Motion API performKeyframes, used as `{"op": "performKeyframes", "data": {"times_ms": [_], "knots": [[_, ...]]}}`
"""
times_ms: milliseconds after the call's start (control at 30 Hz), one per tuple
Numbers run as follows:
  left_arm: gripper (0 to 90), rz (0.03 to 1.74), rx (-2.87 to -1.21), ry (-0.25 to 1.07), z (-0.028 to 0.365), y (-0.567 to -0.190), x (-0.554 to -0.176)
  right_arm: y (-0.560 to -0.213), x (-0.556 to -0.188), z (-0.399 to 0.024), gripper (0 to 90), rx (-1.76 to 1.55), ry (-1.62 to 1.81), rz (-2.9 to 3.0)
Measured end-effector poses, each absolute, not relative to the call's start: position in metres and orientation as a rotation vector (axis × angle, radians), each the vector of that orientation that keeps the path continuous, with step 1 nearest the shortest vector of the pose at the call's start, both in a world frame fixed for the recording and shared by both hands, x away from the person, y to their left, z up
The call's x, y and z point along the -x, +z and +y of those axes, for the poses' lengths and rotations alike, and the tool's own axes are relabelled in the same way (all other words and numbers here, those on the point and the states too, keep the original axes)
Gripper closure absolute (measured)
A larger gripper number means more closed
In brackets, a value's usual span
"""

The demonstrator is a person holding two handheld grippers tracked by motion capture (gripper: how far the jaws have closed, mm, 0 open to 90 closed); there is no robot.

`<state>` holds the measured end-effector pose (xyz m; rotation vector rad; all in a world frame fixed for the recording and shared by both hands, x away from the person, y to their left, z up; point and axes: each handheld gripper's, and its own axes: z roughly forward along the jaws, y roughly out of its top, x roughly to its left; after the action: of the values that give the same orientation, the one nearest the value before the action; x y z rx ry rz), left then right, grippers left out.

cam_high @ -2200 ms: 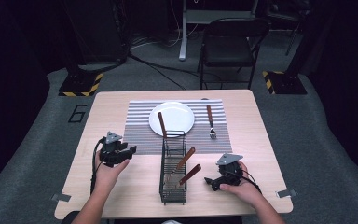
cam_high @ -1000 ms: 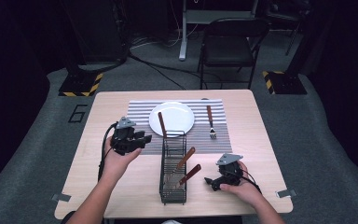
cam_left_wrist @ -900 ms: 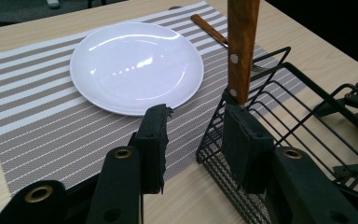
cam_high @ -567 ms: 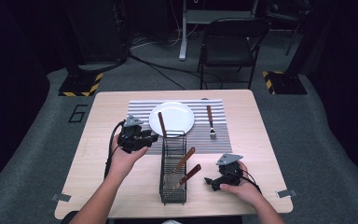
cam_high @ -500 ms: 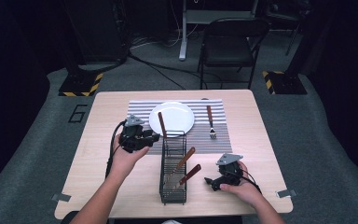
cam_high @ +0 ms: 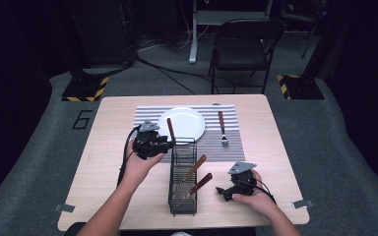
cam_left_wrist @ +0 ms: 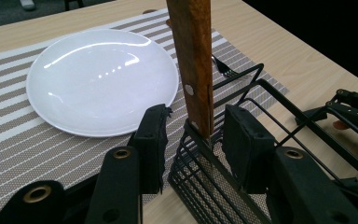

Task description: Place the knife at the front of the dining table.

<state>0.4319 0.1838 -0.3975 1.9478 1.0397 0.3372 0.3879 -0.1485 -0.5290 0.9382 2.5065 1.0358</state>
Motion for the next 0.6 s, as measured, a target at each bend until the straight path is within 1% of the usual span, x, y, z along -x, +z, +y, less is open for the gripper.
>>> {"op": "performKeyframes", "data": {"times_ms": [200,333,367,400,500,600], "knots": [[60.8,1.042,-1.962,0.332,0.176,-0.402,-0.436,-0.529,-0.387,-0.148,0.0,-0.948,1.033,2.509],[63.2,1.053,-1.957,0.331,0.174,-0.404,-0.439,-0.529,-0.387,-0.148,0.0,-0.95,1.035,2.508],[67.2,1.056,-1.955,0.333,0.173,-0.405,-0.439,-0.529,-0.387,-0.148,0.0,-0.948,1.034,2.508],[67.2,1.056,-1.955,0.338,0.172,-0.405,-0.439,-0.529,-0.387,-0.148,0.0,-0.948,1.034,2.508],[72.8,1.052,-1.956,0.348,0.171,-0.406,-0.437,-0.529,-0.387,-0.148,0.0,-0.948,1.034,2.509],[73.3,1.05,-1.953,0.363,0.172,-0.405,-0.435,-0.529,-0.387,-0.148,0.0,-0.948,1.034,2.509]]}}
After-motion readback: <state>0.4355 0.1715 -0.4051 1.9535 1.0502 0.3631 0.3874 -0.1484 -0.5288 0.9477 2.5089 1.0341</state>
